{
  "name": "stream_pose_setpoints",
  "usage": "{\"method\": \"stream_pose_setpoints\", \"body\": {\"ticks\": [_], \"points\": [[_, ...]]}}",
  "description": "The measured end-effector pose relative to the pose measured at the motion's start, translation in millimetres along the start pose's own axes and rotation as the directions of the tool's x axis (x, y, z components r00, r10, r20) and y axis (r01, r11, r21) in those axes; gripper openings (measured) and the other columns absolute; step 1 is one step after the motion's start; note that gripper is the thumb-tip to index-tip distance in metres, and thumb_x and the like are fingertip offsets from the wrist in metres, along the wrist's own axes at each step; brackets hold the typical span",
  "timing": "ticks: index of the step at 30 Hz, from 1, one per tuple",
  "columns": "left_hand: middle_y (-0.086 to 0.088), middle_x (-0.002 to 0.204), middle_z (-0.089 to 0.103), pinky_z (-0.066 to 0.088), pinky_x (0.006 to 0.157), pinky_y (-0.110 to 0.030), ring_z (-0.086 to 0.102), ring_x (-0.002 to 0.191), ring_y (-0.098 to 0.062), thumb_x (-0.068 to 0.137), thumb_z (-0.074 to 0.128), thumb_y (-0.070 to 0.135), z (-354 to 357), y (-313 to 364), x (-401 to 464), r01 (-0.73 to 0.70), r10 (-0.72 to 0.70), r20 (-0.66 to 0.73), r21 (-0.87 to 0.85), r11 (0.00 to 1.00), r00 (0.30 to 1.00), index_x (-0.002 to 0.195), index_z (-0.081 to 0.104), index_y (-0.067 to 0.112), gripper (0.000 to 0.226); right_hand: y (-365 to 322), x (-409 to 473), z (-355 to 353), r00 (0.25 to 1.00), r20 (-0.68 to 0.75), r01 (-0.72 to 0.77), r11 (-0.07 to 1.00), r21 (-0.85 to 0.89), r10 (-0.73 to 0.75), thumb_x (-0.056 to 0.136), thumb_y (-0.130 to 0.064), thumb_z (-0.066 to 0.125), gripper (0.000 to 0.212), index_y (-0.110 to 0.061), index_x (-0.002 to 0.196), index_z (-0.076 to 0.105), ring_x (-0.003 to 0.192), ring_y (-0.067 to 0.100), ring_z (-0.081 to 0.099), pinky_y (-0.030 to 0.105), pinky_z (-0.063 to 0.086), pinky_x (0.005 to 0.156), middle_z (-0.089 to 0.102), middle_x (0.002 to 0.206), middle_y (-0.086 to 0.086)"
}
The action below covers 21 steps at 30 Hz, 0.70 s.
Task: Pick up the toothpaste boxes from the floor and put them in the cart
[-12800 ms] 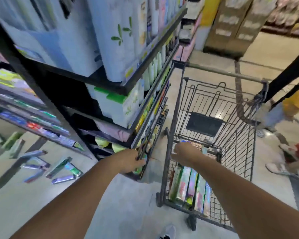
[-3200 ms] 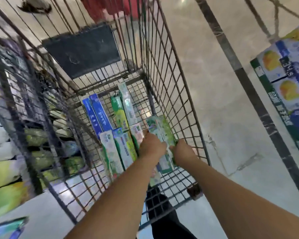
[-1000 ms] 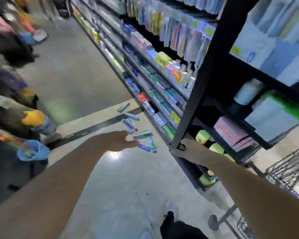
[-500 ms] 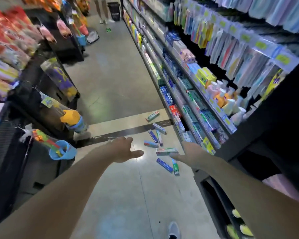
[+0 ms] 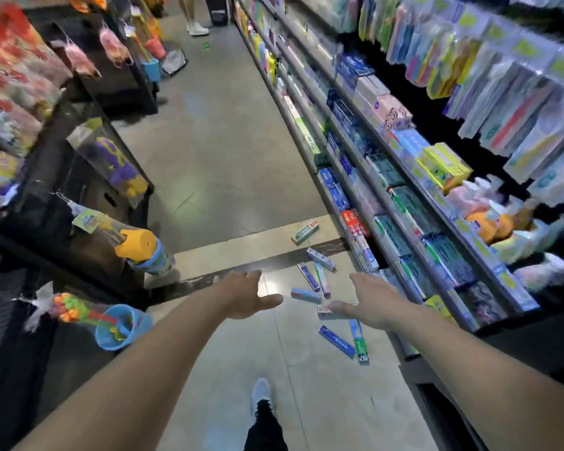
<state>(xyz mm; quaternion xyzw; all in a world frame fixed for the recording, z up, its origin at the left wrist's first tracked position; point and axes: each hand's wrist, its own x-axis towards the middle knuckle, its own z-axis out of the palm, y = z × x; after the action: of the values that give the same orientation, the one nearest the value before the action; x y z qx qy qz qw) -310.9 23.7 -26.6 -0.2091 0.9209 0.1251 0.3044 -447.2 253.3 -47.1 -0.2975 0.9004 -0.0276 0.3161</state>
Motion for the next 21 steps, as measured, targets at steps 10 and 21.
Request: {"method": "stream_pose_setpoints", "body": {"ticks": [10, 21], "points": [[-0.009, 0.154, 0.032, 0.030, 0.111, -0.044, 0.032, 0.141, -0.028, 0.084, 0.034, 0.079, -54, -13, 155, -0.184, 0.158, 0.179, 0.137, 0.973, 0.971, 0.154, 0.020, 0.018, 0.094, 13, 82, 1, 0.968, 0.024, -0.252, 0.959, 0.133, 0.251, 0.080, -0.077, 0.050, 0.087, -0.015, 0.141, 0.039, 0.132, 0.026, 0.040, 0.038, 0.036, 0.106, 0.044, 0.144, 0.006], [-0.011, 0.150, 0.038, 0.030, 0.112, -0.048, 0.037, 0.136, -0.031, 0.085, 0.034, 0.079, 3, 50, 311, -0.278, 0.187, 0.363, 0.218, 0.935, 0.913, 0.153, 0.021, 0.017, 0.092, 107, 183, 70, 0.900, 0.162, -0.432, 0.880, 0.197, 0.405, 0.080, -0.072, 0.056, 0.086, -0.015, 0.141, 0.039, 0.129, 0.024, 0.044, 0.035, 0.040, 0.102, 0.047, 0.139, 0.006]]}}
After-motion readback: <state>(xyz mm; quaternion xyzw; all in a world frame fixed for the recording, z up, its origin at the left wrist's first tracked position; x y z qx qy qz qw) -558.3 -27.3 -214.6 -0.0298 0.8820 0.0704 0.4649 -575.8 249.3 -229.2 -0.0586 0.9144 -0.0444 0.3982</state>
